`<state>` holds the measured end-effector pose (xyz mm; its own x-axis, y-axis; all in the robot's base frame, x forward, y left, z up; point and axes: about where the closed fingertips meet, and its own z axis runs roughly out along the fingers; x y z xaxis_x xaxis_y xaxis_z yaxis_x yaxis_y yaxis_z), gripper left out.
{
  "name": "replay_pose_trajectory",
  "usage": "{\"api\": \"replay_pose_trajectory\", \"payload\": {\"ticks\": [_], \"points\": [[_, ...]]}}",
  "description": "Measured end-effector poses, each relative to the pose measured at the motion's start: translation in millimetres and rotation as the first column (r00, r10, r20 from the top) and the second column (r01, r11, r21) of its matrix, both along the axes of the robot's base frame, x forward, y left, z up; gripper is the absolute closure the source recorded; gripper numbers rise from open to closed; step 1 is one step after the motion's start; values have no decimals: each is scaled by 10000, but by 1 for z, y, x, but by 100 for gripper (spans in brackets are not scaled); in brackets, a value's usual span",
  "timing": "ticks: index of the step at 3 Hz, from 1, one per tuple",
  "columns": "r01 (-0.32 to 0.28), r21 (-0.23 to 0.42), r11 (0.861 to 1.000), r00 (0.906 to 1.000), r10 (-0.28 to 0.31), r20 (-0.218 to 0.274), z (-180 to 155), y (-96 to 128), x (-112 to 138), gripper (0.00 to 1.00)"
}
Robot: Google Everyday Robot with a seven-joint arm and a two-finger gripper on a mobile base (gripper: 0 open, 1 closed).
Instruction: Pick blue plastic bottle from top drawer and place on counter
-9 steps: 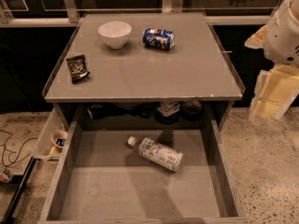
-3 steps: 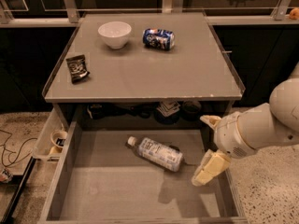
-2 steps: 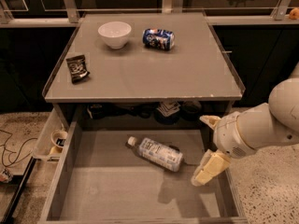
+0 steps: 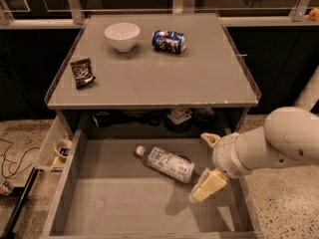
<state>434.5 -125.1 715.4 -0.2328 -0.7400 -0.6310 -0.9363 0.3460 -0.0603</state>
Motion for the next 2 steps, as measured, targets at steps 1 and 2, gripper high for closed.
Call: {"api": "replay_pose_trajectory", "payload": {"ticks": [1,2], "points": [[57,515,9987,10000,-61,69,-32,15,13,0],[122,912,9958,9999,-130,82,-54,26,23,0]]}}
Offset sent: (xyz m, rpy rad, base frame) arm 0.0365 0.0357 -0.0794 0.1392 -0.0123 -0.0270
